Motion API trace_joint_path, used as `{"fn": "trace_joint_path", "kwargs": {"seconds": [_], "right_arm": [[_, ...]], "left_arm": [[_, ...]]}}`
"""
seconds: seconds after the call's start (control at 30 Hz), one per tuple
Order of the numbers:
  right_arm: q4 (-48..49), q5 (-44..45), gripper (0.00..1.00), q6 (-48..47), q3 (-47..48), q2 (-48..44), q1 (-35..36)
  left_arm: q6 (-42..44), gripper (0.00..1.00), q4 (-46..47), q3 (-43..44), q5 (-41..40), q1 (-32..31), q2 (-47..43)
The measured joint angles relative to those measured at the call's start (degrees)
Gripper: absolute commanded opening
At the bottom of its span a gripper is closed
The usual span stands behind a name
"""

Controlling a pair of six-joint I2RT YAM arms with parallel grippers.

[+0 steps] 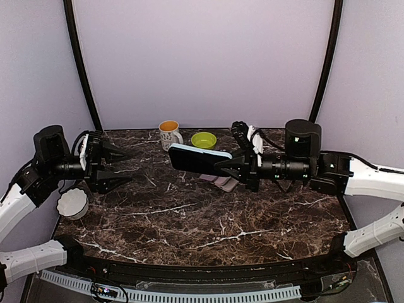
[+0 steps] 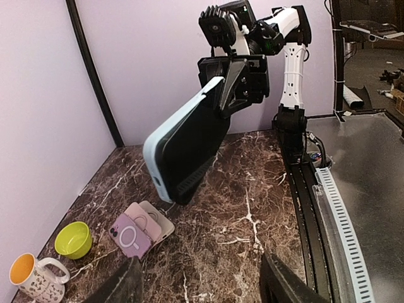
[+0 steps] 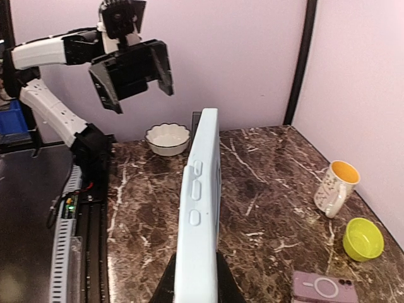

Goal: Take the phone out of the phone case
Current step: Remove the bottom left corner of the phone case, then pass from the right arm to the left

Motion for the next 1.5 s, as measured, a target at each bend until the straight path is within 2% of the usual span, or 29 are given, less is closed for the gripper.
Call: {"fn": "trace_joint_path", "kwargs": {"seconds": [0.13, 0.27, 0.4, 0.5, 0.67, 0.77, 0.9, 1.0, 1.1, 1.2, 1.5], "right_arm": [[6.3, 6.2, 0.00, -2.2, -6.2, -1.4, 0.1], [13.5, 15.2, 0.00, -2.8, -12.7, -3.0, 1.4], [18.3, 26.0, 0.00, -2.7, -17.2, -3.8, 3.5], [21.1, 32.8, 0.00, -3.9, -19.1, -3.8, 4.4], [26.2, 38.6, 0.00, -8.8, -22.6, -4.3, 5.2], [28.0, 39.6, 0.00, -12.3, -23.9, -4.4, 5.3], [30.4, 39.1, 0.00, -15.3, -24.7, -4.3, 5.3], [32.2, 37.1, 0.00, -17.5, -24.8, -4.0, 5.3], [33.1, 34.6, 0.00, -19.6, -24.8, -3.0, 5.4], [32.6, 31.4, 0.00, -21.9, -24.5, -1.6, 6.0], [31.5, 27.3, 0.00, -27.5, -21.8, 4.5, 9.4]], "left_arm": [[-2.0, 0.65, -0.4, -0.7, -0.3, 0.0, -0.9], [-7.0, 0.65, 3.4, -3.5, 0.0, 0.0, -1.9], [-16.0, 0.65, 12.0, -7.9, -0.3, 0.0, -1.8], [-24.3, 0.61, 18.4, -10.5, -2.1, -0.3, -0.9], [-36.4, 0.62, 24.2, -10.7, -8.8, -0.9, 2.9], [-44.2, 0.62, 23.0, -10.1, -15.4, -1.0, 5.2], [-53.7, 0.62, 13.4, -3.7, -24.9, -1.2, 9.3], [-58.9, 0.58, 9.0, -0.6, -28.2, -1.2, 11.6], [-65.7, 0.52, 5.8, 0.9, -29.7, -1.2, 13.6], [-71.1, 0.51, 4.1, 0.9, -29.7, -1.8, 16.0], [-77.8, 0.44, 2.9, 3.1, -31.0, -10.2, 19.1]]}}
